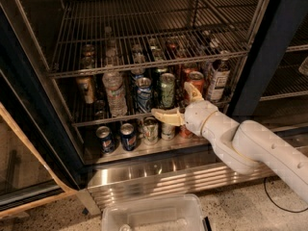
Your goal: Pick green can from middle shelf of fridge
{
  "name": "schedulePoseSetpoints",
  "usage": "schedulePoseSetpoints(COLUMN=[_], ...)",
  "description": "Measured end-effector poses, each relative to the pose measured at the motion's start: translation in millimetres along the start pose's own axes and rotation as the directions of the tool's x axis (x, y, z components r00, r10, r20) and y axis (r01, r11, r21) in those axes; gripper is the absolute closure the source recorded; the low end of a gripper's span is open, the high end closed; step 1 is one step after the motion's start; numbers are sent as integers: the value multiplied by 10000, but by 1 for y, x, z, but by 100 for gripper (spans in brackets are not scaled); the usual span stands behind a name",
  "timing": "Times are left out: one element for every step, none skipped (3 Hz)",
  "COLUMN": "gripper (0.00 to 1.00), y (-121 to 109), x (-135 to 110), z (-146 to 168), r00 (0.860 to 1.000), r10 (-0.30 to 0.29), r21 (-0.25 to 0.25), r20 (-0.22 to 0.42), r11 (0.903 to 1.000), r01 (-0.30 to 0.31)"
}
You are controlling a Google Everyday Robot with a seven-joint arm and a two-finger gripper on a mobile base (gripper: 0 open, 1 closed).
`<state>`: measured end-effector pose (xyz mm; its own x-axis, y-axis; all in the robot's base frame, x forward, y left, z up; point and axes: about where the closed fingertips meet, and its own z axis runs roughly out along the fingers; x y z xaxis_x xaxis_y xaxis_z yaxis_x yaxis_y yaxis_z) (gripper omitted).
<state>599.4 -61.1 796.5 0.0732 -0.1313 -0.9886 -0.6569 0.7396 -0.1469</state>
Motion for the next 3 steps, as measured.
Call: schedulePoseSetpoints(gripper=[22,26,26], y=[-2,-2,-3], x=[1,4,7], z=[3,4,4], r00=[10000,10000,10000], r10=[-4,27,58], r21=[137,365,577], r20=[-18,-53,-78], r11=[9999,9993,9983], r01=[4,-25,-53])
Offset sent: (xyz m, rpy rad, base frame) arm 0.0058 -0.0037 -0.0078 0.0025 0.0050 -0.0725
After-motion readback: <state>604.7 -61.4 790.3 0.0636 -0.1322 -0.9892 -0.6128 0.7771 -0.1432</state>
